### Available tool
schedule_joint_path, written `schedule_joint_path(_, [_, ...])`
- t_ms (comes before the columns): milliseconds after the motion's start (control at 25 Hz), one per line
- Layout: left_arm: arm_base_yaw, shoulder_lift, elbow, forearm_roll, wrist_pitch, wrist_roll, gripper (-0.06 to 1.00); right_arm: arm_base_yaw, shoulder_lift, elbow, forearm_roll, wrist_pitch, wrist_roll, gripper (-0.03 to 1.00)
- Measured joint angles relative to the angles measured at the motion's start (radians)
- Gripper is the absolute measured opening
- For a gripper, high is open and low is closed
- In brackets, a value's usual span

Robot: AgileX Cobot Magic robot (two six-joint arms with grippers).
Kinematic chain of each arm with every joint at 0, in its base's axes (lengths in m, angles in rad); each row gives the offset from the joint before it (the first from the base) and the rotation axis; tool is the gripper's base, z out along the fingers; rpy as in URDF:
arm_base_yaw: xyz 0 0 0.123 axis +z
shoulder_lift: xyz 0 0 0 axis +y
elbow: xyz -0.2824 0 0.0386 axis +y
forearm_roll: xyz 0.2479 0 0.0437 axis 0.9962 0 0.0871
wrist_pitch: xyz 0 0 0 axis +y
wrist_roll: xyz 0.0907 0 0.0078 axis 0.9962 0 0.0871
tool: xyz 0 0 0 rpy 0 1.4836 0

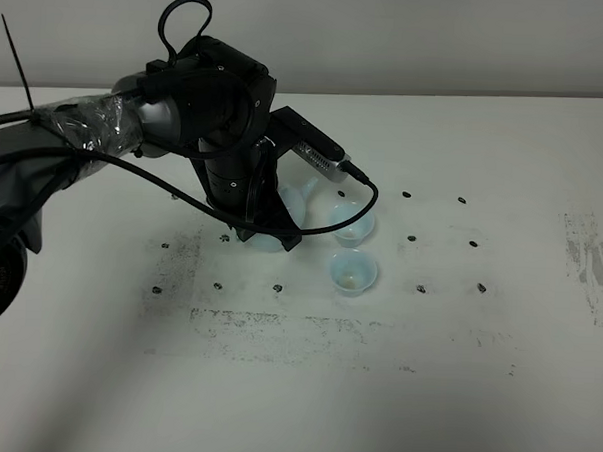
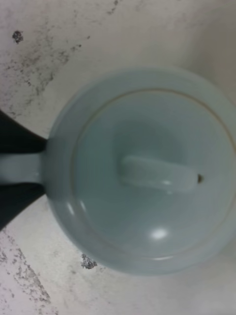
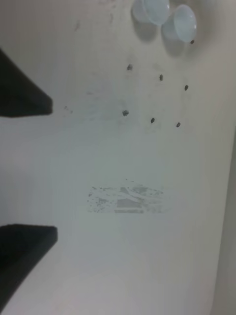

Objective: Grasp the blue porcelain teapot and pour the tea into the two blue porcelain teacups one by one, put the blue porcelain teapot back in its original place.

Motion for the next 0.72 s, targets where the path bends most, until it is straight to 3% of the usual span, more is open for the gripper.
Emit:
schedule_joint_path(400, [0.000, -0.054, 0.000, 0.010, -0.009, 0.006, 0.04, 0.000, 0.000, 0.000, 0.000, 0.000, 0.000, 0.51])
schedule_joint_path(720, [0.013, -0.093, 0.000, 0.020, -0.008, 0.137, 0.04, 0.000, 0.000, 0.000, 0.000, 0.000, 0.000, 0.51])
